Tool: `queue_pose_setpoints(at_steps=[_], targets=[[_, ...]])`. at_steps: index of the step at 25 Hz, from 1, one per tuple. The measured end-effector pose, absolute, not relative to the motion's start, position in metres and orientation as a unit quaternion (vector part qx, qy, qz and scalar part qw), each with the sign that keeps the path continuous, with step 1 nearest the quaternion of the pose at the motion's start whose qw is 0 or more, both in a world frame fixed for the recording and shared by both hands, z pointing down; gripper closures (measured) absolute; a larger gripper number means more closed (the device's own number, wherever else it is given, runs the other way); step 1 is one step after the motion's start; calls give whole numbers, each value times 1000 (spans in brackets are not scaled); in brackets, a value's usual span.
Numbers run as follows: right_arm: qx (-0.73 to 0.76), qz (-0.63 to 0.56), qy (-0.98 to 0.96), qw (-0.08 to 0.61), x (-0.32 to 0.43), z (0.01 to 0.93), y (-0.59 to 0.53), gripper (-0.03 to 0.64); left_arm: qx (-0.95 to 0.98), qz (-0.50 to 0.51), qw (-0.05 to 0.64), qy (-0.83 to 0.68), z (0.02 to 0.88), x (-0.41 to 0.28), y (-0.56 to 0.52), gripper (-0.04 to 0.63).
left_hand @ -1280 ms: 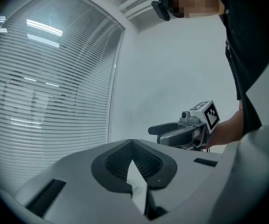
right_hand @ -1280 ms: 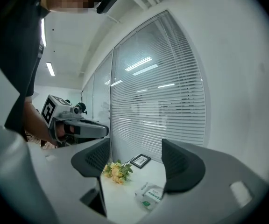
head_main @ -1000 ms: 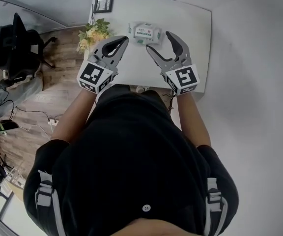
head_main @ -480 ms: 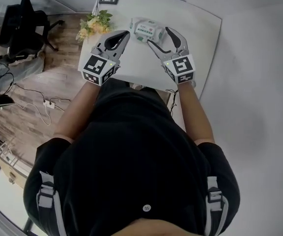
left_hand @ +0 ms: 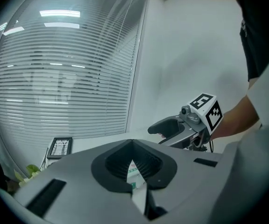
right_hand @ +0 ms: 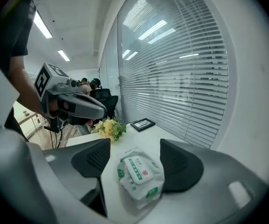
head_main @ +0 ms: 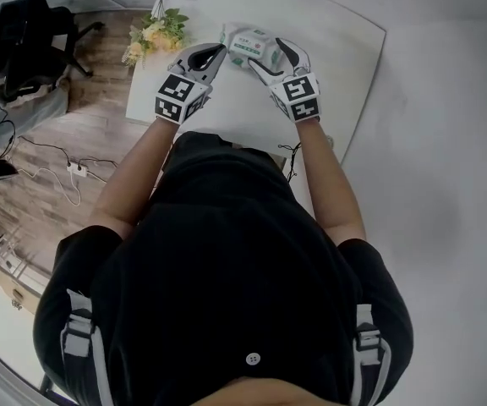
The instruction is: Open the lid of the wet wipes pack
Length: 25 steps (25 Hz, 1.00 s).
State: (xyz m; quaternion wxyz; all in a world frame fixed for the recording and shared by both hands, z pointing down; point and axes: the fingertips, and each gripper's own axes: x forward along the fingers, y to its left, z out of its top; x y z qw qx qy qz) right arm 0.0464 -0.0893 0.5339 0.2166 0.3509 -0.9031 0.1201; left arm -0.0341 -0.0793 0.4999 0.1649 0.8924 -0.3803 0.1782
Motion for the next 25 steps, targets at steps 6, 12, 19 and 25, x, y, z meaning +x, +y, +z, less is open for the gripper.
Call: queue_pose_setpoints(at_steps=[6, 12, 19, 25], targets=[[338, 137, -894, 259, 39, 571, -106, 278, 879, 212, 195, -379, 554, -36, -96, 588], [325, 145, -886, 298, 32, 607, -112, 278, 867, 231, 225, -381, 594, -40, -108, 588], [304, 141, -877, 344, 22, 638, -114, 278, 855, 254, 257, -372, 620, -39, -113, 588], [301, 138, -868, 370, 19, 657, -117, 278, 847, 271, 279, -363, 647, -37, -113, 588]])
